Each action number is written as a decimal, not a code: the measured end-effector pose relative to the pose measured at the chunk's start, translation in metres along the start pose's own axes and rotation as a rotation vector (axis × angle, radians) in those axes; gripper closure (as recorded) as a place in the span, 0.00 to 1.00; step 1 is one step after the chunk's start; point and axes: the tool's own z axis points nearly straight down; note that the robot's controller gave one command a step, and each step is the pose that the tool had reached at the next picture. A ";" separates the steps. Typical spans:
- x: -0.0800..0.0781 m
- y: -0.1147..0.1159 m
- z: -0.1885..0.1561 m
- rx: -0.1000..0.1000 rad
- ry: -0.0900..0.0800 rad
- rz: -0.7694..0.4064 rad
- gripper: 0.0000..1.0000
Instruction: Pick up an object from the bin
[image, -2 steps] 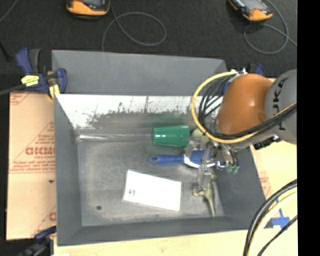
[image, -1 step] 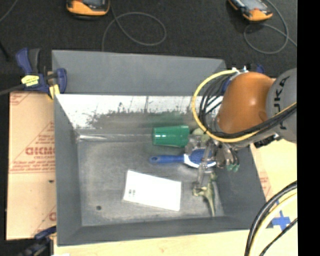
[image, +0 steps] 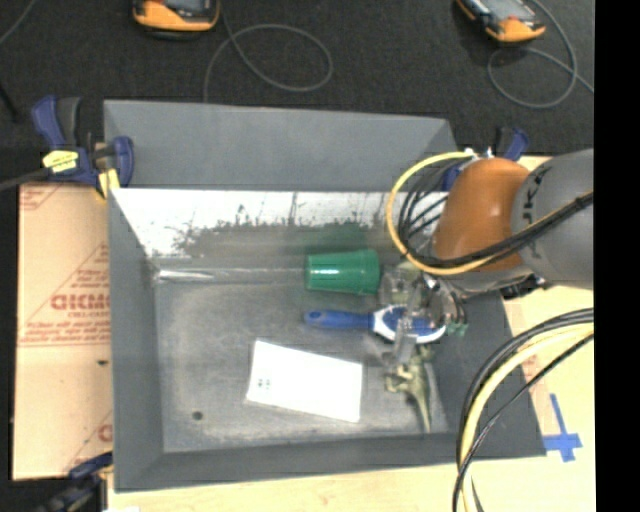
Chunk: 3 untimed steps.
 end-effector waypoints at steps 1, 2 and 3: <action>-0.012 -0.007 0.031 0.006 0.005 -0.037 0.00; -0.004 -0.008 0.023 0.004 0.008 0.146 0.00; 0.017 0.002 0.021 0.006 0.009 0.087 0.00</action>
Offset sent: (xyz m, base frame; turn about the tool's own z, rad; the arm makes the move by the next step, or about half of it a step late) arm -0.0008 -0.0086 -0.0206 0.1843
